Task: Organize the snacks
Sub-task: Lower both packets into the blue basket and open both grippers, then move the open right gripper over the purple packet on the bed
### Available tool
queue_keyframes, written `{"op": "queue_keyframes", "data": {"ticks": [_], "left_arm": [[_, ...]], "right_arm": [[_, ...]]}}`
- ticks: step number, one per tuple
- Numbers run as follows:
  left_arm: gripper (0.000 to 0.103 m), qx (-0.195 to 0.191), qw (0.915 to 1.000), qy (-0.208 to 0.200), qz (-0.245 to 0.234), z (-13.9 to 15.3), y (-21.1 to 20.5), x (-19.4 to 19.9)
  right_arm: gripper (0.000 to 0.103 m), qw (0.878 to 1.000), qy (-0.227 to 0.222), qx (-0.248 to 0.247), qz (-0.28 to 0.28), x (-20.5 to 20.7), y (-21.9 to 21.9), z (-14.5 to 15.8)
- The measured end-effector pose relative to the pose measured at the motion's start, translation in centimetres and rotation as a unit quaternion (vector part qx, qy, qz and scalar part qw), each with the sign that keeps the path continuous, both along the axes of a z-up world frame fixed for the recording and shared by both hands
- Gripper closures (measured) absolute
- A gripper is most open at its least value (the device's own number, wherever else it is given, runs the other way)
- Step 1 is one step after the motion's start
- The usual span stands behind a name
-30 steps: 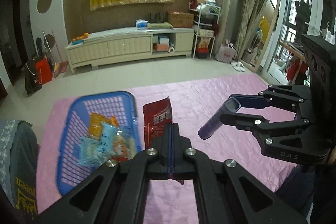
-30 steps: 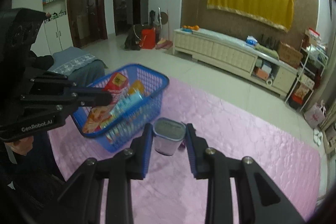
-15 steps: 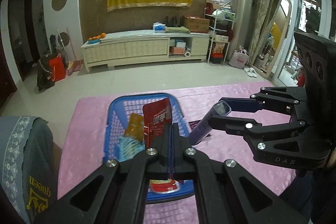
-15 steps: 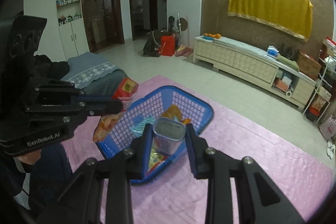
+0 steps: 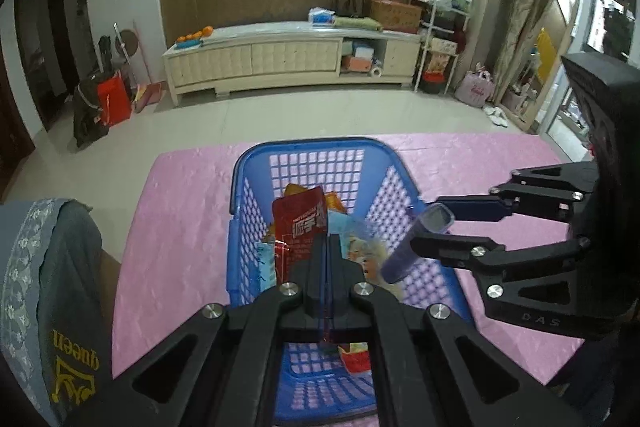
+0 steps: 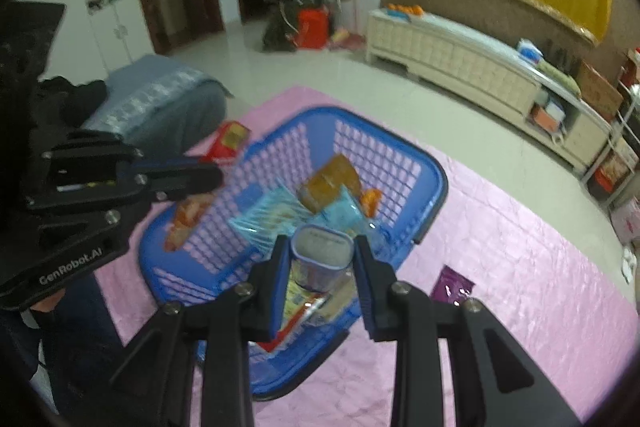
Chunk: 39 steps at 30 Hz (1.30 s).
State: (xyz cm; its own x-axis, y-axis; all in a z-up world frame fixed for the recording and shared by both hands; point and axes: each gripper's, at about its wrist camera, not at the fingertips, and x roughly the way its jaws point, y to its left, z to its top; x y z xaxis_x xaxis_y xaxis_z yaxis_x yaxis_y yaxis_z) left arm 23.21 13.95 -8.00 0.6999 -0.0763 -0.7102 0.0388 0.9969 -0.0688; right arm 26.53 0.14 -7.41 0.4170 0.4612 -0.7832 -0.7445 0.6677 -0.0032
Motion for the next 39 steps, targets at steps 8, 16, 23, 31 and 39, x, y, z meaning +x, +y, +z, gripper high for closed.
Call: {"op": "queue_keyframes", "data": {"ticks": [8,16,23,31,39], "left_arm": [[0.103,-0.009,0.9997,0.017,-0.017,-1.4,0.2,3.0],[0.103,-0.009,0.9991,0.034,-0.023,-2.8,0.9,4.5],[0.049,-0.015,0.9991,0.034,-0.022,-2.9,1.4,4.1],[0.033,-0.019,0.9992,0.033,-0.011,-1.8,1.6,2.8],[0.029,-0.008,0.9996,0.025,-0.011,-0.1,0.7,1.3]], "right_arm": [[0.068,0.999,0.034,-0.012,-0.015,2.3,0.3,-1.0],[0.068,0.998,0.050,-0.024,-0.025,4.3,1.2,-2.1],[0.063,0.998,0.048,-0.018,-0.048,5.4,1.1,-2.7],[0.017,0.997,0.018,0.011,-0.073,4.7,-0.2,-0.7],[0.002,0.992,0.024,0.035,-0.117,4.5,-4.3,0.7]]}}
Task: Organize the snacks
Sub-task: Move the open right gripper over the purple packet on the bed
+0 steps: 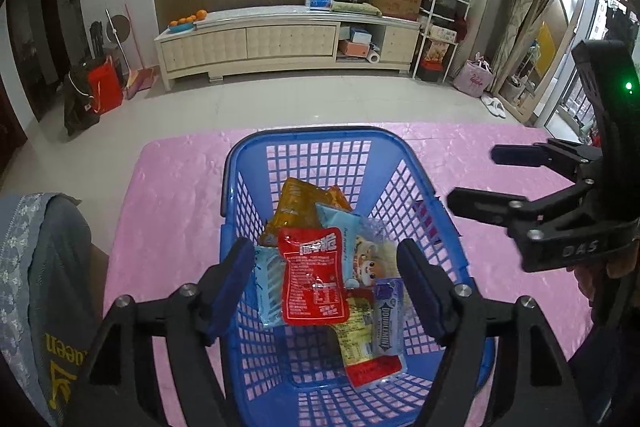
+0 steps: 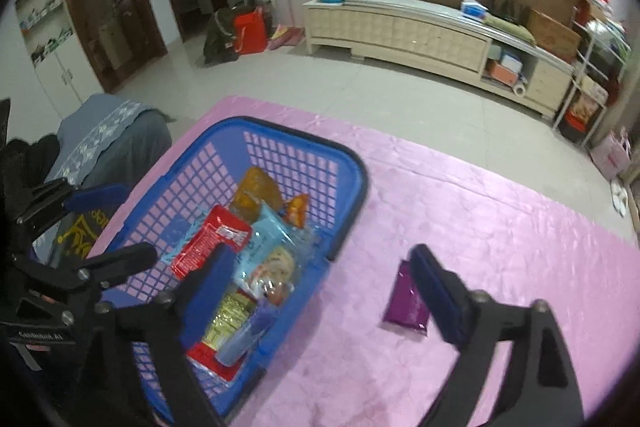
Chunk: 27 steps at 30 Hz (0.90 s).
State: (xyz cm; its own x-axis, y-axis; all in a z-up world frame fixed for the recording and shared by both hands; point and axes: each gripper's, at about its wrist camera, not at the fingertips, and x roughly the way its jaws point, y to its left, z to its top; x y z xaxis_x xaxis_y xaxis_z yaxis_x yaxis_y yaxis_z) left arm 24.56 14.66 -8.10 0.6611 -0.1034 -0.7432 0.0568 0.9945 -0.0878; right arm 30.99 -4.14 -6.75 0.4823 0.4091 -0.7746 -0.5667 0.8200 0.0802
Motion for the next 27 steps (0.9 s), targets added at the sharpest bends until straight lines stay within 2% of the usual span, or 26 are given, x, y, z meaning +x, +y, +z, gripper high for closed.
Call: {"op": "queue_keyframes", "data": {"ticks": [3,12,19,27], "left_arm": [[0.024,0.005,1.0000,-0.005,-0.002,0.6,-0.6,-0.2],[0.024,0.006,0.9999,0.009,-0.001,1.3,-2.3,1.1],[0.024,0.002,0.9991,0.041,0.009,-0.1,-3.0,3.6],[0.024,0.003,0.9968,0.077,0.022,-2.5,-2.6,6.1]], "right_arm": [[0.000,1.000,0.000,0.001,-0.018,0.0,-1.5,0.4],[0.000,0.997,0.018,0.009,-0.076,0.6,-5.9,0.6],[0.000,0.993,0.054,0.014,-0.106,2.5,-7.9,-0.8],[0.000,0.991,0.083,-0.003,-0.108,4.5,-7.6,-3.7]]}}
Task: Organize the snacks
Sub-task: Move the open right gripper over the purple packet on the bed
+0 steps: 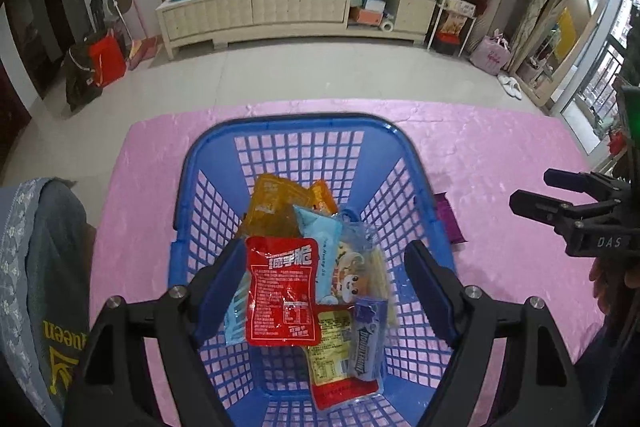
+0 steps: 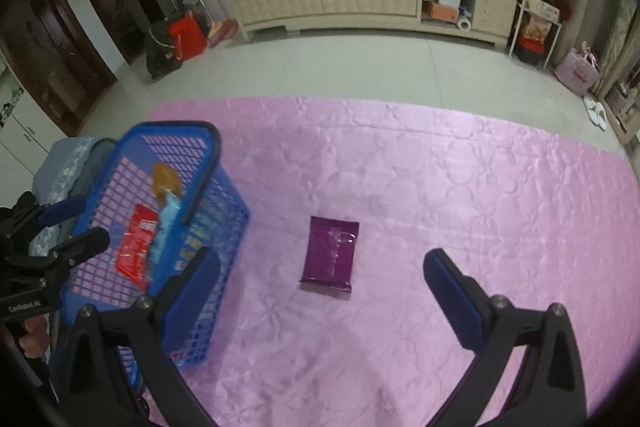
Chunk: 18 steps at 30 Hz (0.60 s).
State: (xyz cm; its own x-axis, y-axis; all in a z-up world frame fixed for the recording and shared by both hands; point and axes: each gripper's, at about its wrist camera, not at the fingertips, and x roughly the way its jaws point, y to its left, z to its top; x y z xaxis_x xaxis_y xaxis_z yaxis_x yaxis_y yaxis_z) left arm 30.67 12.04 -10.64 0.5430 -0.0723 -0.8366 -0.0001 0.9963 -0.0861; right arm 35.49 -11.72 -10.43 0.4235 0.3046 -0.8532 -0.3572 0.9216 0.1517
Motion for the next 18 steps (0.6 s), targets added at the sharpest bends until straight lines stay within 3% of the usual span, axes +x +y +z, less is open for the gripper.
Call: {"op": "queue_keyframes", "data": {"ticks": [9,15,18], "left_arm": [[0.024,0.014,0.9993,0.032,0.017,-2.1,1.1,1.5],[0.024,0.012,0.9984,0.046,0.029,-3.3,1.9,2.5],[0.024,0.013,0.9984,0.048,0.027,-3.8,2.1,2.7]], "right_arm": [[0.000,0.995,0.093,0.005,-0.019,3.7,0.6,-6.2],[0.001,0.994,0.103,-0.022,-0.011,4.7,2.2,-9.2],[0.009,0.994,0.105,-0.033,-0.004,4.8,2.9,-9.9]]}}
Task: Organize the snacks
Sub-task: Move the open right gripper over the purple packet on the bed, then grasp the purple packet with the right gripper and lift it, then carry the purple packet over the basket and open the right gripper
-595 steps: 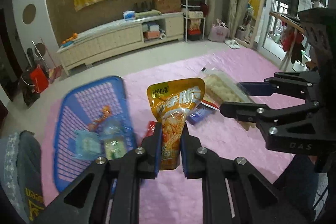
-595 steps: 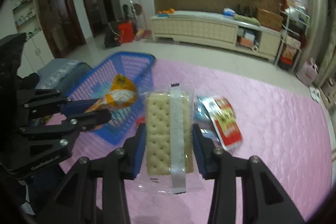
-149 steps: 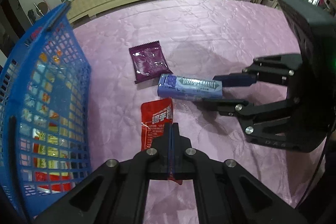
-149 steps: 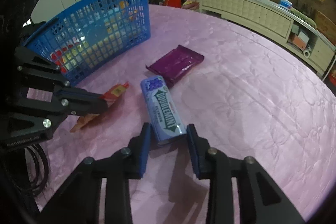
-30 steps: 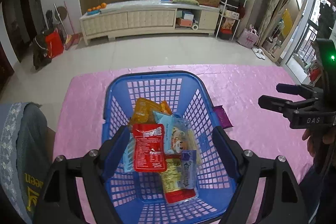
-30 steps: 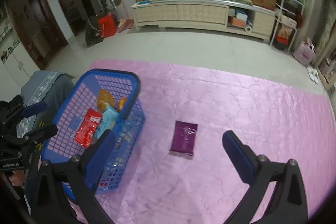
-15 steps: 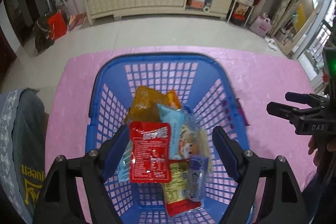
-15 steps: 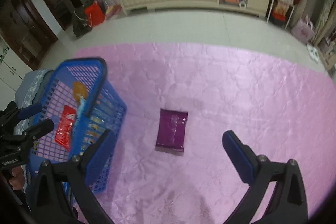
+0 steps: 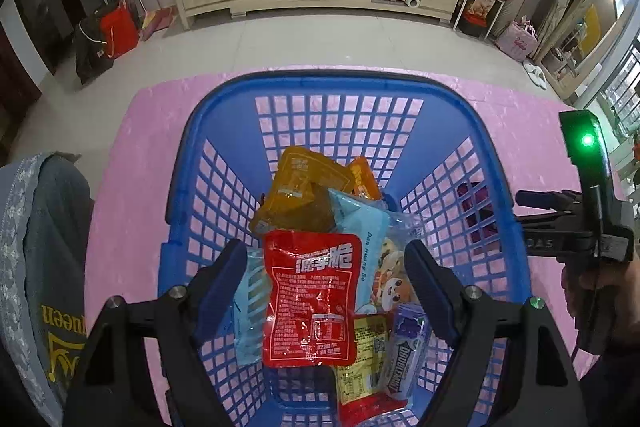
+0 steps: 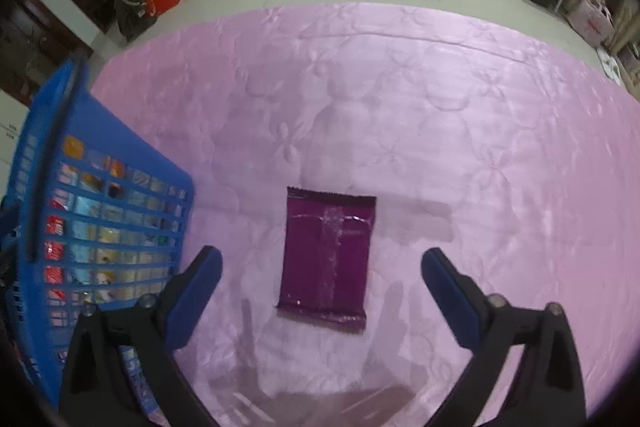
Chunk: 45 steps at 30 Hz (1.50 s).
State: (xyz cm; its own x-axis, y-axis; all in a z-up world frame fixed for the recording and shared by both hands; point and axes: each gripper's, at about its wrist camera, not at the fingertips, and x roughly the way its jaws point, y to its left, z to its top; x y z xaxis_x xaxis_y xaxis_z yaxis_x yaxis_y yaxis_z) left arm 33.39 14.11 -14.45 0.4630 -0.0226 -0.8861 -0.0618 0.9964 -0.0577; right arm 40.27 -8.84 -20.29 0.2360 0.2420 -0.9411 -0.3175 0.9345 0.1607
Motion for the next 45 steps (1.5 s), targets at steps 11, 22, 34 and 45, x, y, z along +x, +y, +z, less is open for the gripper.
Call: {"op": "queue_keyframes", "data": {"ticks": [11,22,34,45], "left_arm": [[0.024,0.001,0.9999,-0.009,-0.011,-0.1,-0.6,-1.0],[0.024,0.009,0.9991,-0.039,-0.013,3.0,-1.8,-4.8],[0.024,0.010,0.9952,-0.097,-0.012,9.0,-1.6,-11.1],[0.024,0.016,0.9924,-0.121,-0.015,10.6,0.1,-14.7]], "right_arm": [[0.052,1.000,-0.007,-0.026,0.012,-1.2,0.2,-0.4],[0.052,0.998,-0.056,0.021,0.032,-6.3,-1.6,7.3],[0.052,0.985,-0.137,0.067,0.085,-13.8,1.4,16.7],[0.052,0.972,-0.162,0.084,0.147,-18.0,6.3,18.7]]}}
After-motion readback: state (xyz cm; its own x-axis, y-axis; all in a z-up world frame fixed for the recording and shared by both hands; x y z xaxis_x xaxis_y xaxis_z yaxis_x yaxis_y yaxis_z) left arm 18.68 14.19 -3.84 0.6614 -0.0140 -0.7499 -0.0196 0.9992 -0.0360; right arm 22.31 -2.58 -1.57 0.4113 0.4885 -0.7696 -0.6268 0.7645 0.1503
